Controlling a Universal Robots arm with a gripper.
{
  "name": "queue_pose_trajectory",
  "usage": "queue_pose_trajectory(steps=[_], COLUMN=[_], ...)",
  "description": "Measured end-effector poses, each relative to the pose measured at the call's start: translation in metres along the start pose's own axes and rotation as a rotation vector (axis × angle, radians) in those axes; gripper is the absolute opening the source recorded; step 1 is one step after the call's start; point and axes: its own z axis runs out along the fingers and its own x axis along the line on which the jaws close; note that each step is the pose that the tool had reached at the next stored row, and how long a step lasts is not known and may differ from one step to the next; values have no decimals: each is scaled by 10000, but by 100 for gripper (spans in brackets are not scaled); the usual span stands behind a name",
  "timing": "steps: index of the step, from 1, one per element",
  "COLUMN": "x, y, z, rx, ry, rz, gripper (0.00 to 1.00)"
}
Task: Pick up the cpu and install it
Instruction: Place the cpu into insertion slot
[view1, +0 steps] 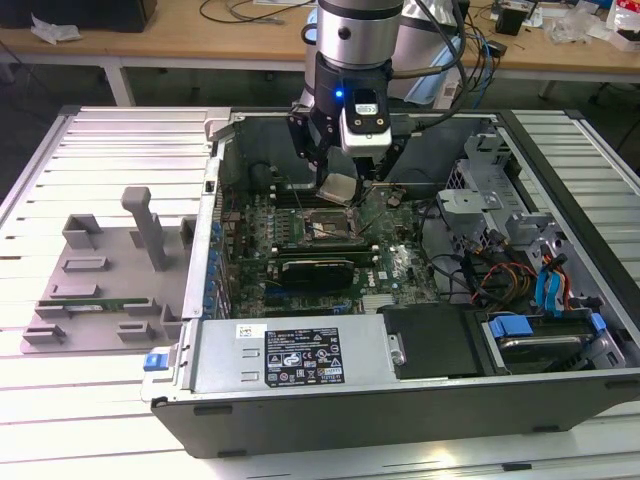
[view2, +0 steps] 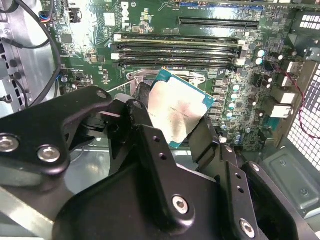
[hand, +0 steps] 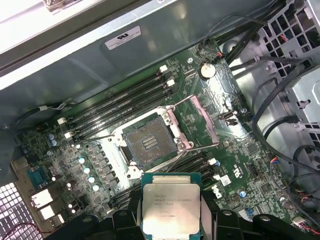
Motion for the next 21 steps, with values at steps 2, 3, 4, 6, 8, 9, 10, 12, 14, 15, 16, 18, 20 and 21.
queue_pose_trajectory(steps=[2,3,4,6,8,9,10,12,14,15,16,18,20,21], x=[0,0,0,0,0,0,0,0,0,0,0,0,0,0], y=[0,0,0,0,0,0,0,0,0,0,0,0,0,0], z=[0,0,0,0,0,0,1,0,1,1,1,1,1,2], rx=[1,1,1,1,3,4,4,8,10,11,14,15,17,18], ry=[0,0,0,0,0,-1,-1,-1,-2,-2,-2,-2,-2,-2], rz=[35,52,64,96,235,302,361,566,712,766,929,1018,1167,1246], gripper=[55,55,55,55,55,55,55,55,55,55,55,55,55,55])
